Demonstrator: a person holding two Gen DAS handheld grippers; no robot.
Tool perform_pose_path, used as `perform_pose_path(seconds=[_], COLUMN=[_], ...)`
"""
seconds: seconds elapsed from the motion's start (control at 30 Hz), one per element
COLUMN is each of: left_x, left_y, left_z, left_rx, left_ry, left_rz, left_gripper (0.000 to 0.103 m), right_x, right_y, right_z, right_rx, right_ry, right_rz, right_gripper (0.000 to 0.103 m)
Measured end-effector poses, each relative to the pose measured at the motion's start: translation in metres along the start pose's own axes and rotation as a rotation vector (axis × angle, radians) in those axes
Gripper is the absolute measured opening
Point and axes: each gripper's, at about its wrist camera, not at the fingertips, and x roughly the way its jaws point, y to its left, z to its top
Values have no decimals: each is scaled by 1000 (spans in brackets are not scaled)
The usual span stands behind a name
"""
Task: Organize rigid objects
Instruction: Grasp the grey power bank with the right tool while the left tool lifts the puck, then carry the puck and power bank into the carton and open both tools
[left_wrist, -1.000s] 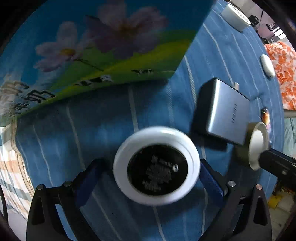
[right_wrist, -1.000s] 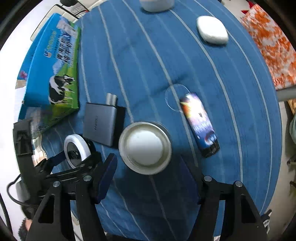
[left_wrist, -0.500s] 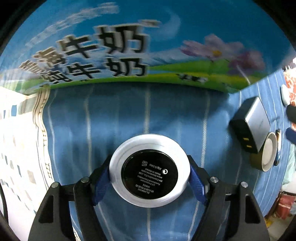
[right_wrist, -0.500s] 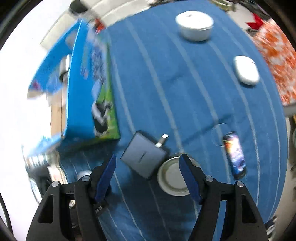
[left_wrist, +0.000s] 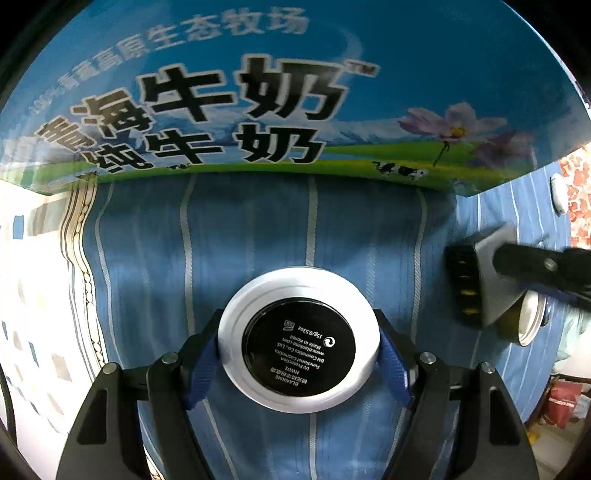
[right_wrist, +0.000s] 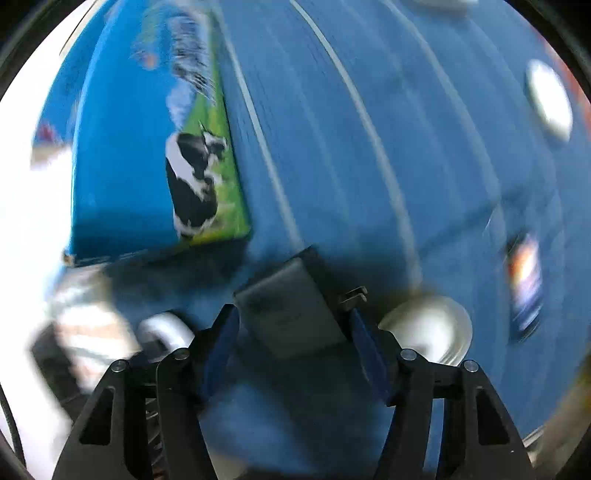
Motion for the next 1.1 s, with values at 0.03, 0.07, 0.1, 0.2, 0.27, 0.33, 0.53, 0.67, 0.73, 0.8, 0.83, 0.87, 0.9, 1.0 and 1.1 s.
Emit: perform_pose_path(seconds=[0.03,0.07,0.1,0.2,0.27,0.33,0.53,0.67,0.73,0.8,0.83,0.87,0.9,1.0,1.1], left_x=[-4,-3,-5,-2,-2,-3,6,6,1,-8,-13,-21,-27,-51,-78], left_y=[7,9,11,28,34,38,59,69,75,80,82,84,85,87,89], left_z=[1,5,5,11,9,10,0,-9,-15,-20,-21,-25,-26,-33,-36], left_rx=[-5,-6,-5,-6,-5,-3,10,12,19,30,34,39,44,68,94], left_ry=[2,0,-6,-15,-17,-20,-24,-34,-52,-68,-80,-98,-111,-151,-201], left_rz=[-8,-12,-12,-16,-15,-7,18,27,39,49,52,56,59,63,71], left_gripper=[73,73,73,73,73,73,73,73,73,73,73,73,73,73,73], right_x=[-9,-18,-20,-8,8,25,48,45,34,23,14,5,-2,-24,-51], right_y=[3,8,13,30,39,49,58,61,60,61,62,57,57,61,57], right_z=[-2,-4,-6,-10,-13,-14,-22,-32,-41,-47,-54,-57,-62,-71,-87], right_rx=[-45,-102,-149,-202,-234,-253,-299,-274,-274,-277,-282,-282,-285,-297,-315], right_ry=[-55,-103,-114,-76,-54,-33,-71,-85,-102,-120,-136,-146,-155,-188,-221], right_rz=[-33,-58,-82,-88,-119,-178,-350,-340,-331,-321,-312,-303,-294,-267,-236], right_gripper=[70,74,83,83,83,83,57,57,57,57,57,57,57,57,57])
